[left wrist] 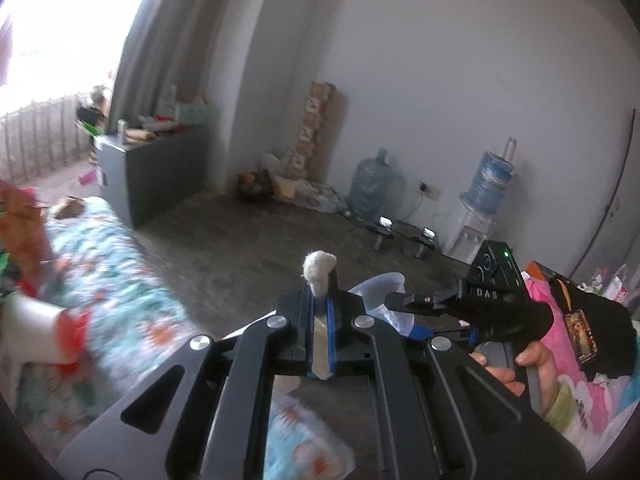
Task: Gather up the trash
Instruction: 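Carry the clear cup toward the wastebasket while the left gripper grasps a small white tuft, then open both grippers over the blue wastebasket to drop the cup and tuft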
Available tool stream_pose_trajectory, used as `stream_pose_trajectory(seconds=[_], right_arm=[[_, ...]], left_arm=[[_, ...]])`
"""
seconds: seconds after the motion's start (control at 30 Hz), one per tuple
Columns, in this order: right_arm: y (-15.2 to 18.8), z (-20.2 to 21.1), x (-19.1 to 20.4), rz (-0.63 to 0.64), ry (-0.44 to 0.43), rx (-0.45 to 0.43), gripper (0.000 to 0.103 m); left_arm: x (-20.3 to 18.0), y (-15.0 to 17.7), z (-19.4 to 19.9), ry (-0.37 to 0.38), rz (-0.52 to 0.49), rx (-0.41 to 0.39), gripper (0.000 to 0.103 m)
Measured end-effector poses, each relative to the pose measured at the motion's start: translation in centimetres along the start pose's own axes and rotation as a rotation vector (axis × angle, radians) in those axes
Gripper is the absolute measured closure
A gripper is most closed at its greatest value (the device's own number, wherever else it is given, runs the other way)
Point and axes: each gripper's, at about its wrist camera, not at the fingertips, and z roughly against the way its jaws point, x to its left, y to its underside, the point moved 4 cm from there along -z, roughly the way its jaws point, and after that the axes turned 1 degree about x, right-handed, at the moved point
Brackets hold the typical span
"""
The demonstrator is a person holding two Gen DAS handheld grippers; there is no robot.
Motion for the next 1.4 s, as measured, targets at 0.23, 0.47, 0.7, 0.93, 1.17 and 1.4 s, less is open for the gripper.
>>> stream_pose_trajectory(seconds=[0.23, 0.47, 0.7, 0.93, 1.17, 1.4], right_arm=[[-4.4, 2.2, -7.2, -0.151, 0.138, -0.143, 0.040], [-9.1, 0.7, -13.7, -0.286, 0.244, -0.208, 0.038], [-12.1, -3.9, -23.9, -0.492, 0.370, -0.188, 0.025], [-7.1, -5.0, -27.5, -0.602, 0.343, -0.157, 0.025], [-4.5, -2.6, -24.6, -0.515, 0.300, -0.170, 0.025], [-3.7, -1.3, -12.4, -0.139, 0.268, -0.124, 0.025]], left_arm=[[-1.6, -2.5, -11.4, 0.063, 0.047, 0.176, 0.100], [-3.7, -2.8, -24.0, 0.057, 0.033, 0.327, 0.100], [-2.9, -0.5, -33.8, -0.033, 0.085, 0.442, 0.042], [-1.0, 0.4, -31.4, -0.080, 0.179, 0.442, 0.039], [-1.8, -2.4, -24.2, -0.077, 0.170, 0.356, 0.035], [-3.4, -3.1, -13.6, -0.048, 0.100, 0.246, 0.022]])
